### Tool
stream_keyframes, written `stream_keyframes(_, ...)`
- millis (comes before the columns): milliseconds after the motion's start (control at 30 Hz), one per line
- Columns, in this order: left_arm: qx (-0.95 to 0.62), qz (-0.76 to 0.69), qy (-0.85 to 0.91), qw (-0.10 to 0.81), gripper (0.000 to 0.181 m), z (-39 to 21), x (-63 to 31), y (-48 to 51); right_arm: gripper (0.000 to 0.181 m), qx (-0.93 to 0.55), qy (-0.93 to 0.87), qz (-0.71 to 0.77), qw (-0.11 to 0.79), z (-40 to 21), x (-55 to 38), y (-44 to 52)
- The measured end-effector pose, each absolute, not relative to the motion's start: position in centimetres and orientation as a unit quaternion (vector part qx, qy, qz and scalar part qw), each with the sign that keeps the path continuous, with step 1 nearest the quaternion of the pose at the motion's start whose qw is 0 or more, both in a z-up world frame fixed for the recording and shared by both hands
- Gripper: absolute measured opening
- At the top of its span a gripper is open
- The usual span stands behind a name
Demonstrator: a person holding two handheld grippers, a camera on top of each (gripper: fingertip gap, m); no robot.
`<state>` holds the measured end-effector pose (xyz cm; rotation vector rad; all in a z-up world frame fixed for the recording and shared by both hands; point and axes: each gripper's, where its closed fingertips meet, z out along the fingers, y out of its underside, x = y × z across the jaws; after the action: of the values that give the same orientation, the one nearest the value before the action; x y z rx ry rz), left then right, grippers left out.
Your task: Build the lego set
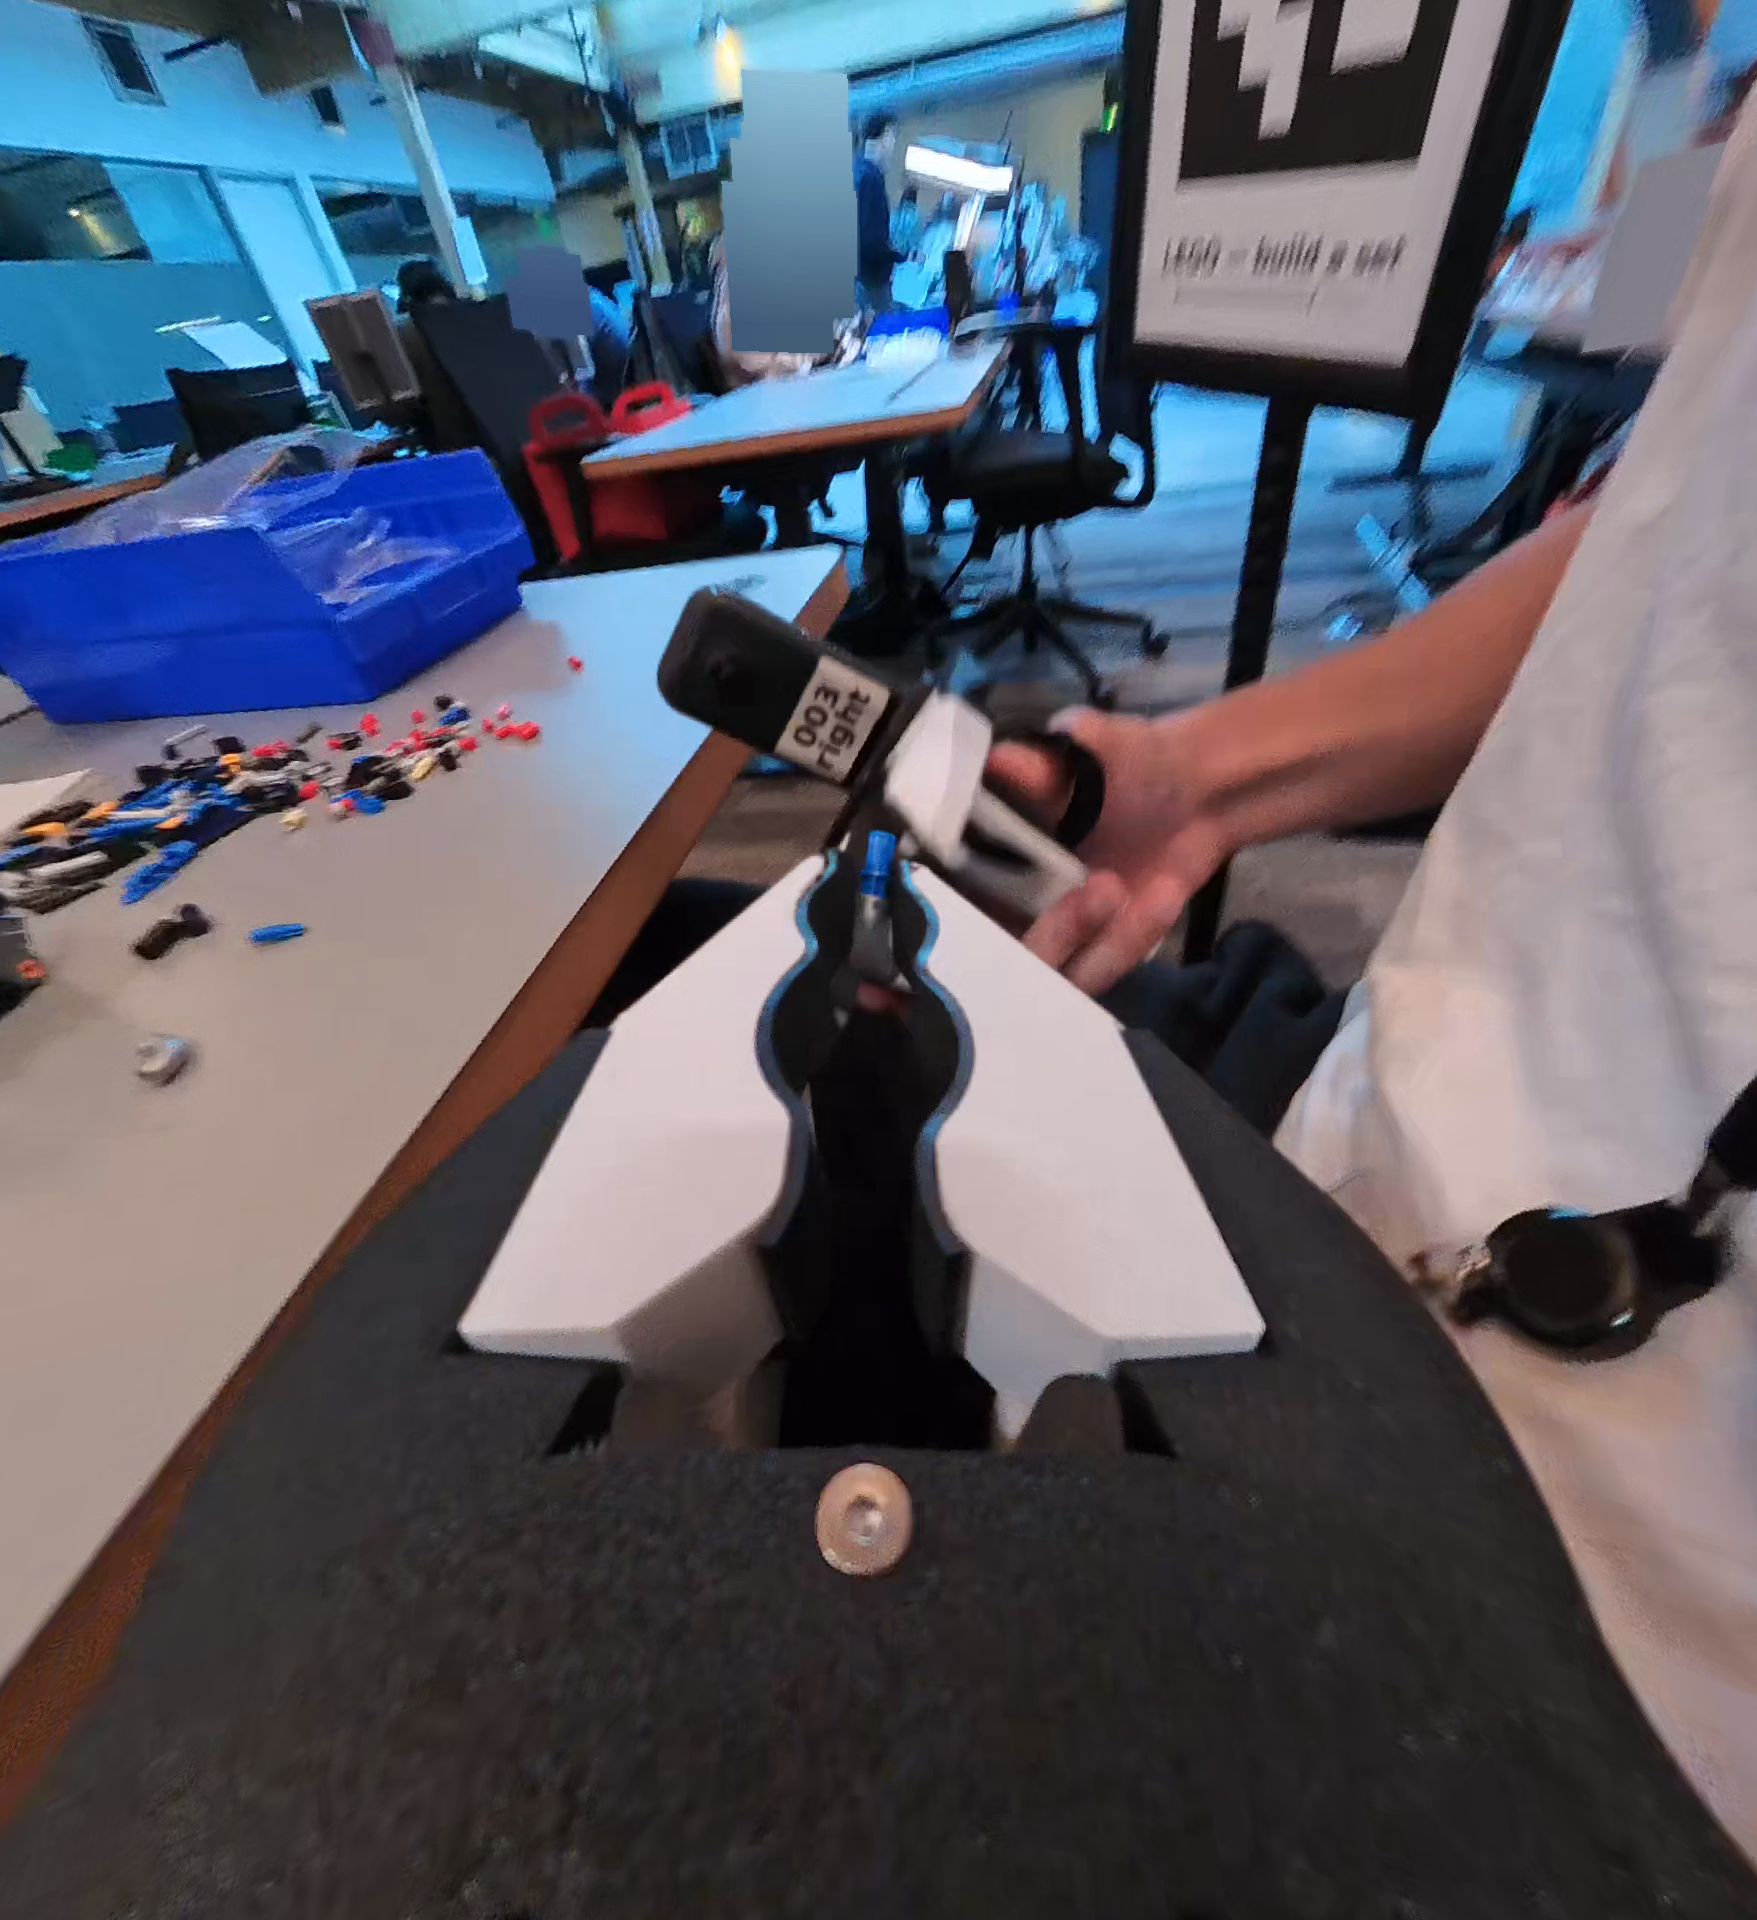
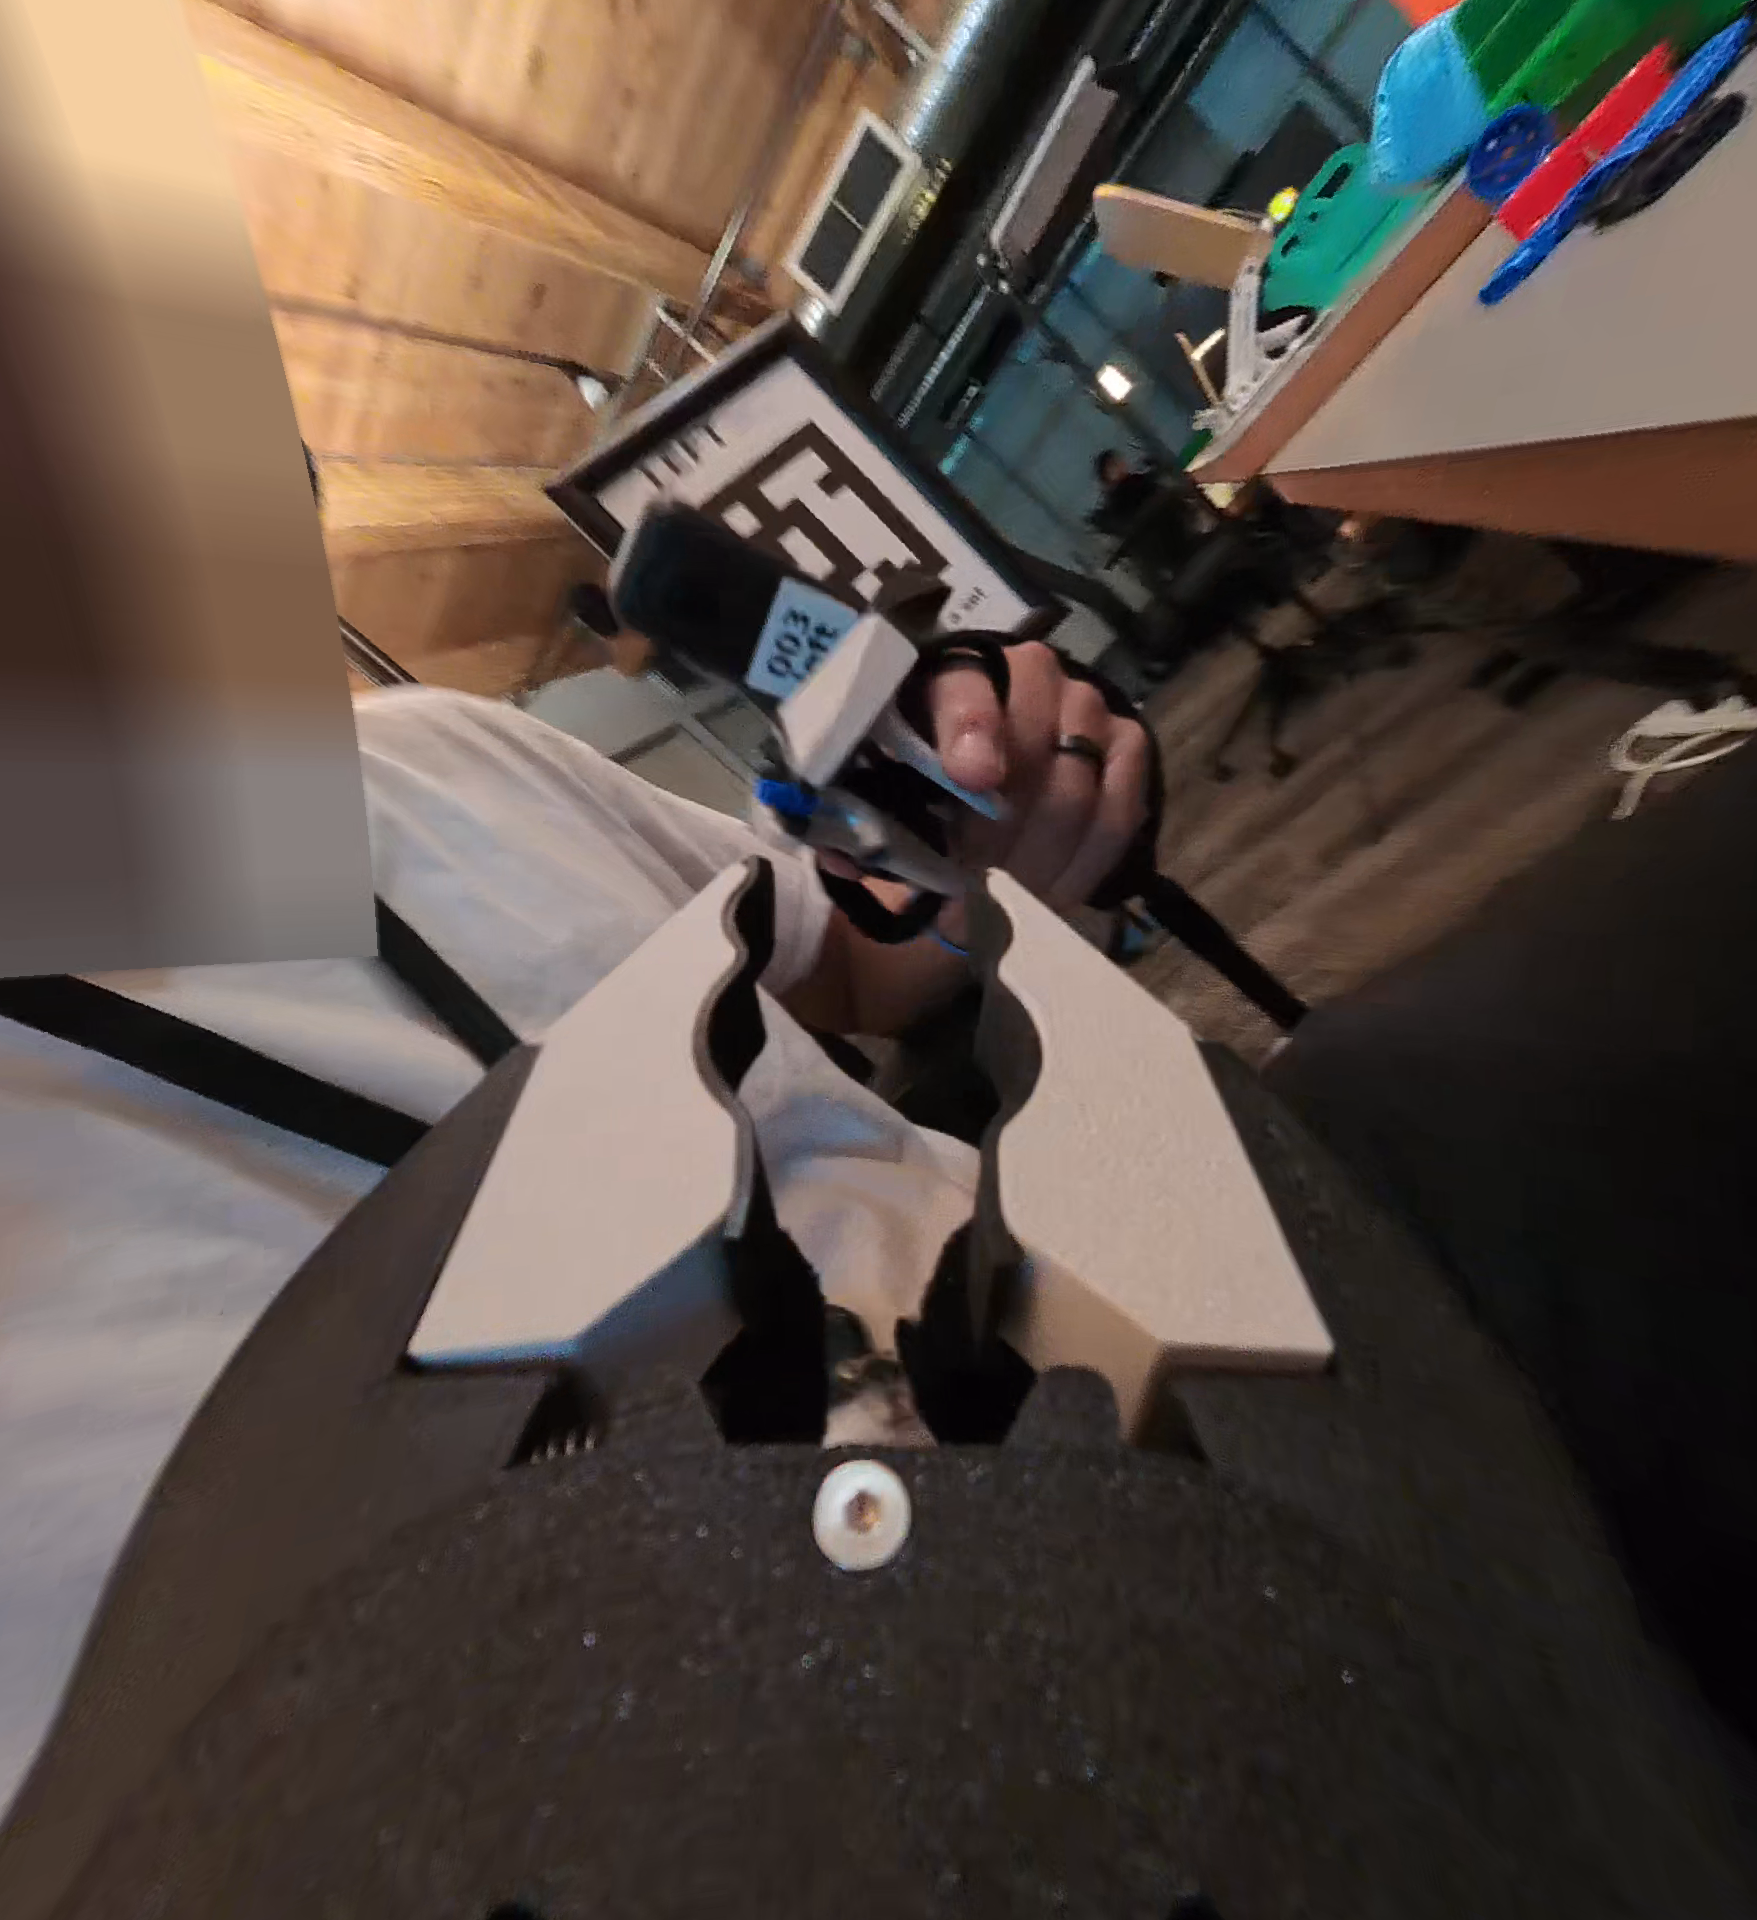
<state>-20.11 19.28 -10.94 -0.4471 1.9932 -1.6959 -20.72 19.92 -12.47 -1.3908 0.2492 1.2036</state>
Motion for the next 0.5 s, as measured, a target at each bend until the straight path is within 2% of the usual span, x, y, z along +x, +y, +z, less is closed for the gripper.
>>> stream_keyframes(233,-0.266,-0.733,0.618,0.097,0.005,-9.0,-19.8,20.1,0.032,-0.663,0.006,0.288,0.69,-11.0,-21.4,21.1)
stream_keyframes(367,-0.291,-0.761,0.579,0.033,0.005,-8.8,-19.6,19.9,0.028,-0.676,0.012,0.244,0.695,-10.8,-21.2,21.7)
stream_keyframes(433,-0.291,-0.756,0.586,0.031,0.005,-9.2,-19.5,19.4,0.014,-0.668,0.014,0.239,0.704,-10.4,-21.3,21.5)
stream_keyframes(500,-0.292,-0.754,0.588,0.023,0.005,-9.3,-19.6,19.1,0.009,-0.676,0.017,0.233,0.699,-10.7,-21.1,21.3)
